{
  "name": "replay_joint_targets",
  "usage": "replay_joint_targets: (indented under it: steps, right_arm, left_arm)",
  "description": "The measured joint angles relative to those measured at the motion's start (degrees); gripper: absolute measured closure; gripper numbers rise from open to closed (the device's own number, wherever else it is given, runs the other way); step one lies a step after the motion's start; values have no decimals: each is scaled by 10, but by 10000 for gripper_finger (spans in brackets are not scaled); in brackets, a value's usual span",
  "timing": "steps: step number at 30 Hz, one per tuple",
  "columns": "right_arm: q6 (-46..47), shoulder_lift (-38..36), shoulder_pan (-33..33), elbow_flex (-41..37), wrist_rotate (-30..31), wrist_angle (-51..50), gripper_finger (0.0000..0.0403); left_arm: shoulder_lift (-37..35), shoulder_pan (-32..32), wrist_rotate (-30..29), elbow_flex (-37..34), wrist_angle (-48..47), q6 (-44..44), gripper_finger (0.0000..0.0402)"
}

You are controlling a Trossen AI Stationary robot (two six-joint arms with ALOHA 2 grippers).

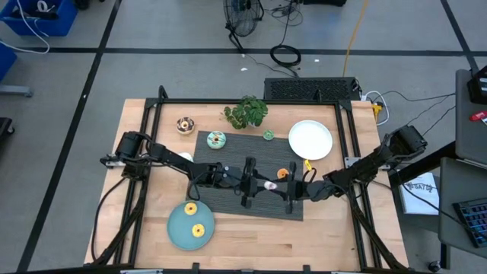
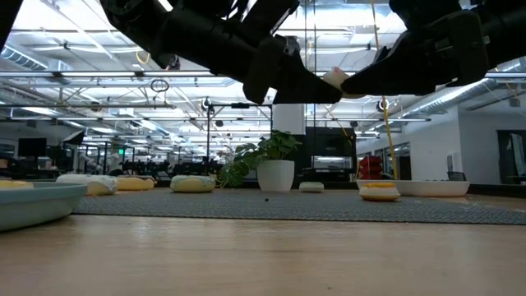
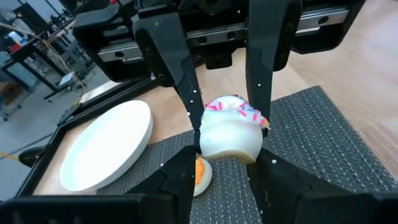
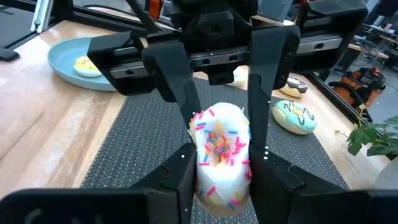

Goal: Pick & Place donuts
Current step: Put the small white donut on the blue plate

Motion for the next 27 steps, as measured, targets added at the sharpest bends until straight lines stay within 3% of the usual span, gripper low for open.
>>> replay_joint_targets:
  steps: [11,20,27]
  right_arm:
    - [0,0,0,0,0,0,287]
    - [0,0,0,-1,-38,3,287]
    - [0,0,0,-1,-28,4,287]
  left_arm:
    - [0,0,9,0,6,12,290]
    - [0,-2,16,0,5,13,354]
    - [0,-1,13,-1,0,11,396]
